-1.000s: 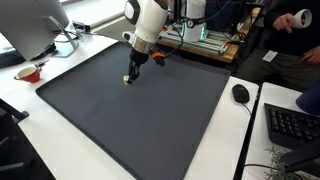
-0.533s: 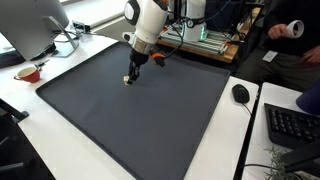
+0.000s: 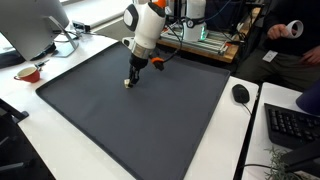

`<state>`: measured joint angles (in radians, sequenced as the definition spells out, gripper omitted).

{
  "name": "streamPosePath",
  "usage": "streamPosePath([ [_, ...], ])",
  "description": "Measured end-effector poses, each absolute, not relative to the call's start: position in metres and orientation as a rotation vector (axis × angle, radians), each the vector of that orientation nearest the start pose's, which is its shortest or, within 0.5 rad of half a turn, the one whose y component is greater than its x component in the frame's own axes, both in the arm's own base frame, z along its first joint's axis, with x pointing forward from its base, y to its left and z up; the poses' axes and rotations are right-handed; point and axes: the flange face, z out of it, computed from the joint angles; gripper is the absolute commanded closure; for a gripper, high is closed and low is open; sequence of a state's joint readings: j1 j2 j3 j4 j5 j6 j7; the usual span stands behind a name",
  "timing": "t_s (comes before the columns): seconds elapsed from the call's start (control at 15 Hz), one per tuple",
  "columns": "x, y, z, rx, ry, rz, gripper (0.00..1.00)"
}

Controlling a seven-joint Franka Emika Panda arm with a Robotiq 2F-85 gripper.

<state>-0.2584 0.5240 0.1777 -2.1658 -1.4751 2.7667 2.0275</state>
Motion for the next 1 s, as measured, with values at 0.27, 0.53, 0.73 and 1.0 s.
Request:
streamPosePath([
  [0.27, 0.536, 0.004, 0.144, -3.001, 1.202, -0.754, 0.12],
  [0.53, 0.519, 0.021, 0.156, -3.003, 1.151, -0.733, 0.0],
  [0.73, 0.487, 0.044, 0.175, -2.998, 1.046, -0.698, 0.0],
  [1.0, 0.442, 0.073, 0.216, -2.89, 0.891, -0.662, 0.0],
])
